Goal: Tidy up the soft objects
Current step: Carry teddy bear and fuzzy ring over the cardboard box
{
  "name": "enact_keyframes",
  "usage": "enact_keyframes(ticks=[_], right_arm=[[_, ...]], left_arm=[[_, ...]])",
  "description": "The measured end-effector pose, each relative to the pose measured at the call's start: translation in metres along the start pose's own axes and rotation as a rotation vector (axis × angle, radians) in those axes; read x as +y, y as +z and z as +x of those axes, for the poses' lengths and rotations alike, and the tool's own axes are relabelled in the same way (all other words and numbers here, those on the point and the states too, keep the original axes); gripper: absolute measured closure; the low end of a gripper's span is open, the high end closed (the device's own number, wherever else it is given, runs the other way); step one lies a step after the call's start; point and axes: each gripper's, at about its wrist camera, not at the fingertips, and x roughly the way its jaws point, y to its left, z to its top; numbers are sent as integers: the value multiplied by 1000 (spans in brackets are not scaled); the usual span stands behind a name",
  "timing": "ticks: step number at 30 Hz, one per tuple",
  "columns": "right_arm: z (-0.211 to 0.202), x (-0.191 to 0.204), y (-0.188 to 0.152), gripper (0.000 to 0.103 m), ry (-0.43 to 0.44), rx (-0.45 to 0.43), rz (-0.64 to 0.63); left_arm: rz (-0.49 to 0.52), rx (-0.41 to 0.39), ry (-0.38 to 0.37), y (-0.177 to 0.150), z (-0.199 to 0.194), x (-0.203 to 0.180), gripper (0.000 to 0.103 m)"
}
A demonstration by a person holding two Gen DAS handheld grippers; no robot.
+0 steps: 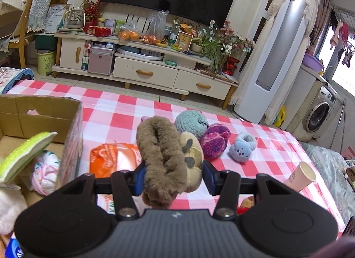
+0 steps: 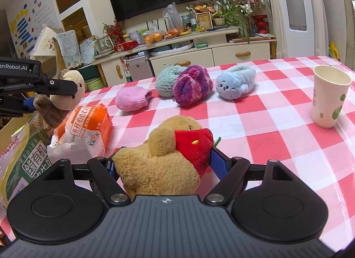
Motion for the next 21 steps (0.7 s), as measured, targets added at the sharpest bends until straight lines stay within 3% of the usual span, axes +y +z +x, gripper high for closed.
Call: enact_keyframes(ticks=[12,21], right_arm=[[-10,29,13,6,31,-41,-40],[-22,67,25,6,105,-78,-90]], left_arm=[[3,-62,-12,10,-25,17,53],[-28,-130,8,23,-48,46,52]])
